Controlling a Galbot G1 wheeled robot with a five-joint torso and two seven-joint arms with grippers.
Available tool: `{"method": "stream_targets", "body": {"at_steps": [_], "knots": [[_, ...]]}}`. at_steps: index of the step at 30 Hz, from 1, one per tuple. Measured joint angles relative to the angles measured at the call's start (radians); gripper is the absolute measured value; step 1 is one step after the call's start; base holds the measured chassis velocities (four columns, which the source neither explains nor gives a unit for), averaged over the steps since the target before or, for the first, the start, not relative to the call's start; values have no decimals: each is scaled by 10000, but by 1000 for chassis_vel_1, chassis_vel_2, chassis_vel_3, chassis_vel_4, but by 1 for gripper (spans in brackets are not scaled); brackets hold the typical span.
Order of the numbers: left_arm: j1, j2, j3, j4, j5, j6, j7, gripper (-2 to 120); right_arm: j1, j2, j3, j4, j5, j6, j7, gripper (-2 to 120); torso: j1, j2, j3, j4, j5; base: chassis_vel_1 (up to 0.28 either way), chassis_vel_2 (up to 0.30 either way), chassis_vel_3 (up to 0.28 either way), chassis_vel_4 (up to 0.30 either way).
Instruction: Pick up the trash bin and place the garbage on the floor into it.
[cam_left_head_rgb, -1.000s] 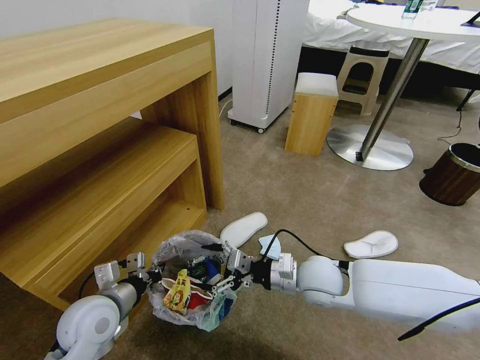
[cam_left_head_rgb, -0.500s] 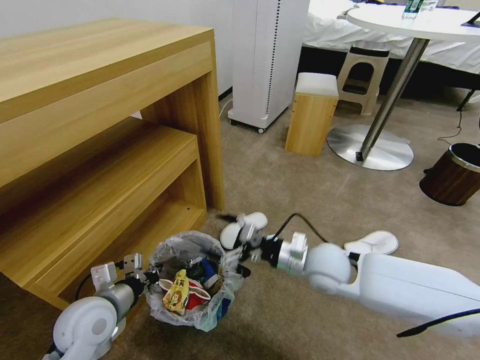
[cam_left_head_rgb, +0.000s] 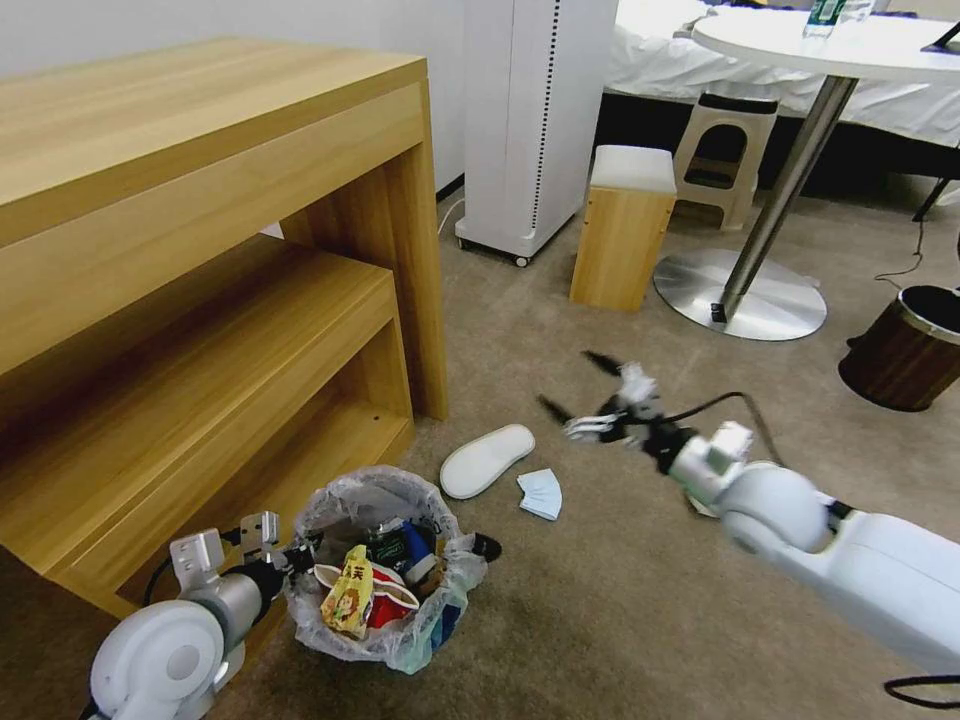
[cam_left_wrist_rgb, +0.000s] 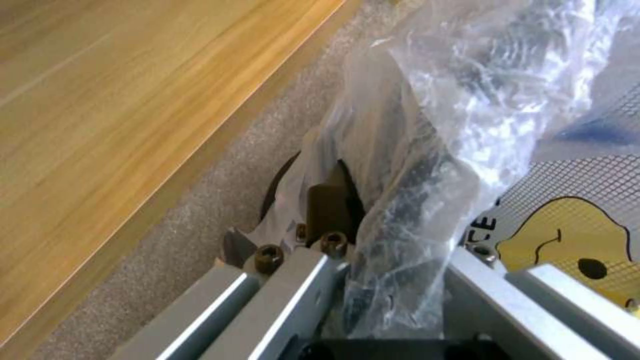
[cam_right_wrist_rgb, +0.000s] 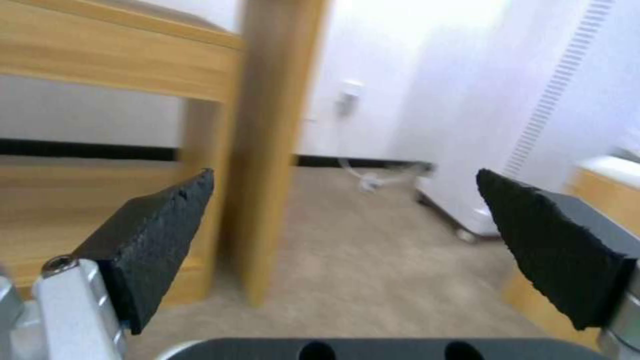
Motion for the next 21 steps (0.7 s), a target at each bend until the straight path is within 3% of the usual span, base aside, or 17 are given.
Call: {"method": "stream_targets", "body": {"at_steps": [9, 21], "knots": [[46, -46, -94, -154, 11, -34, 1, 0, -2089, 602, 2430, -241, -80, -70, 389, 100, 0, 0, 2, 2, -4, 0, 0, 0, 0], [-70, -306, -141, -249, 142, -52, 131, 0, -3072, 1514, 3311, -778, -896, -388, 2070, 100, 0, 0, 1, 1, -2, 0, 0, 0, 0]]}}
